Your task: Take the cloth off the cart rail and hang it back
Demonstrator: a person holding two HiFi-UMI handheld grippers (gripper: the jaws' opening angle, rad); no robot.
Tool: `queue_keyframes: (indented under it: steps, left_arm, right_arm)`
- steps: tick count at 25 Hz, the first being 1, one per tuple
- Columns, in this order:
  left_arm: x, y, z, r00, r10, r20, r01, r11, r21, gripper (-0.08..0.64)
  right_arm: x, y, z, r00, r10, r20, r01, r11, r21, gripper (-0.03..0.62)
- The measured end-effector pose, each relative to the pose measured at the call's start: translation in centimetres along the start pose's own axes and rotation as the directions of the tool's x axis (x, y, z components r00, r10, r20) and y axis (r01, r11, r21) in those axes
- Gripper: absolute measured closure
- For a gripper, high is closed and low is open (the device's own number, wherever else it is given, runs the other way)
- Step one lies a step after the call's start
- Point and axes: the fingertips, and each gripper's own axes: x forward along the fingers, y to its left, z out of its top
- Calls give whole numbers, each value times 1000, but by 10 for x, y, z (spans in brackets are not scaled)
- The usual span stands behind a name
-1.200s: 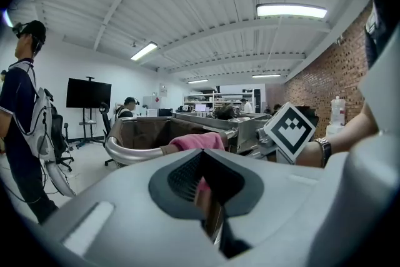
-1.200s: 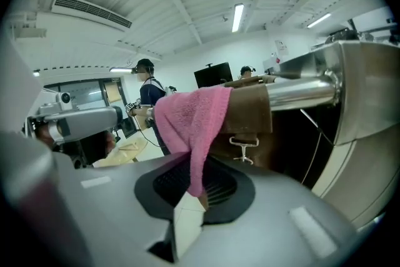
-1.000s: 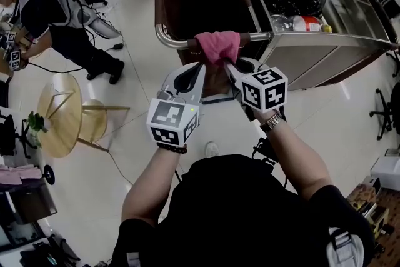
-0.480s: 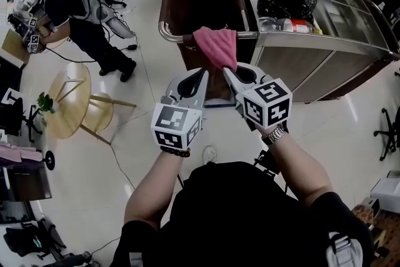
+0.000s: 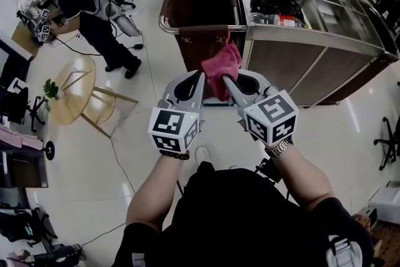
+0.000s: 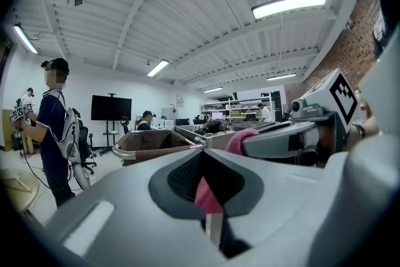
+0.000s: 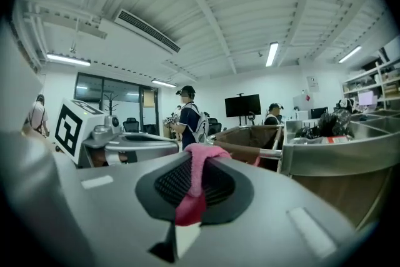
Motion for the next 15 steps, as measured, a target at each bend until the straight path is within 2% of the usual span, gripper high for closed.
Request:
queue_keyframes:
  steps: [8, 15]
  left_arm:
    - [-27, -17, 11, 999, 4, 52, -5, 1000, 14, 557]
    - [-43, -3, 35, 997, -28, 76, 25, 999, 41, 557]
  right_arm:
    - [-34, 42, 20, 997, 76, 31, -74, 996, -58, 574]
    - [-23, 58, 33, 999, 31, 26, -29, 998, -61, 574]
